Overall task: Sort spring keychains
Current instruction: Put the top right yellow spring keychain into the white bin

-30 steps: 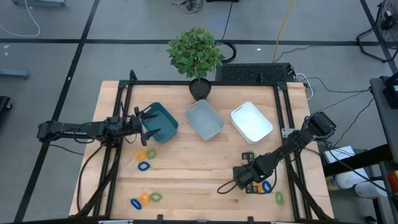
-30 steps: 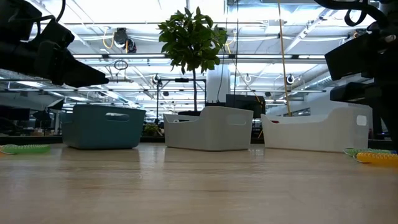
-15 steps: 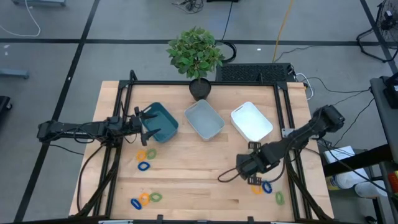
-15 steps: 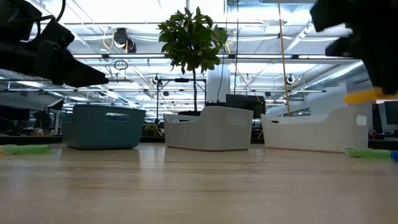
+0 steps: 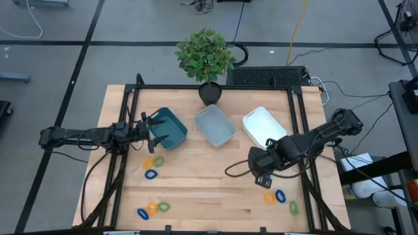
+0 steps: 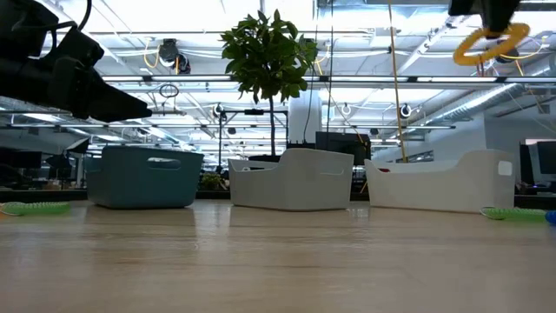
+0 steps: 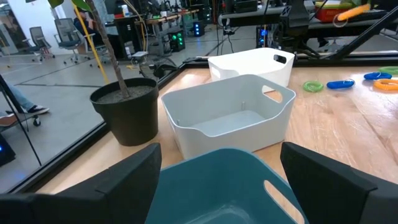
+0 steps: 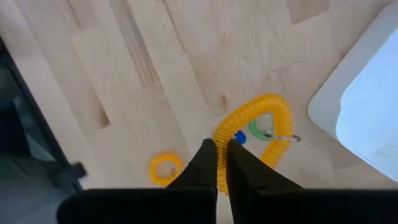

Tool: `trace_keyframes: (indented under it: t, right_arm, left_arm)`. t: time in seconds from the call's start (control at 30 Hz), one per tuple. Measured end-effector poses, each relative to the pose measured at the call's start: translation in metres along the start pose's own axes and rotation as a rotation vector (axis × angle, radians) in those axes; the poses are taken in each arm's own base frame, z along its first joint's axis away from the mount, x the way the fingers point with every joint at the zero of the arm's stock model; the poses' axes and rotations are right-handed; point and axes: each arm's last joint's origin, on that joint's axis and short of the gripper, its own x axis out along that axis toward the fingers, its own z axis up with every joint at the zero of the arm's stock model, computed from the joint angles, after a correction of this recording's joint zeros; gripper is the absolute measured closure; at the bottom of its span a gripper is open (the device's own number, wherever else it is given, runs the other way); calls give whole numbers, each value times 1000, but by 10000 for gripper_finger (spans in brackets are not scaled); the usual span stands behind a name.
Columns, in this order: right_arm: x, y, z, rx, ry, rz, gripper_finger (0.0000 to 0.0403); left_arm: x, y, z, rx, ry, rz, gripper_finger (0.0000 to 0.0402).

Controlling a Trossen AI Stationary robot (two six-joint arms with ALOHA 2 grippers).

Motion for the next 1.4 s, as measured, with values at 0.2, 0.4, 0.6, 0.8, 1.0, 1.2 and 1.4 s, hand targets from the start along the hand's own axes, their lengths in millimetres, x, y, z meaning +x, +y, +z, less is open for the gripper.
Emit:
trace_keyframes:
  t: [0.2, 0.4, 0.6, 0.8, 1.0, 1.2, 1.4]
  right_arm:
    - [-20, -12, 9, 91, -1, -7, 403]
    - [-49, -35, 24, 154, -20, -8, 402]
    - [-62, -59, 40, 208, -58, -1, 402]
    - [-63, -83, 53, 230, -67, -21, 402]
    - [-67, -105, 59, 242, -87, -27, 402]
    - [-75, -129, 59, 234, -99, 9, 402]
    - [-87, -153, 52, 231, -146, -2, 402]
  left_arm:
    - [0, 0, 0, 0, 1, 0, 66]
    - [0, 0, 0, 0, 0, 0, 66]
    - [0, 0, 0, 0, 0, 0, 66]
    - [0, 0, 0, 0, 0, 0, 66]
    - [0, 0, 0, 0, 0, 0, 66]
    - [0, 0, 0, 0, 0, 0, 66]
    - [0, 0, 0, 0, -1, 0, 66]
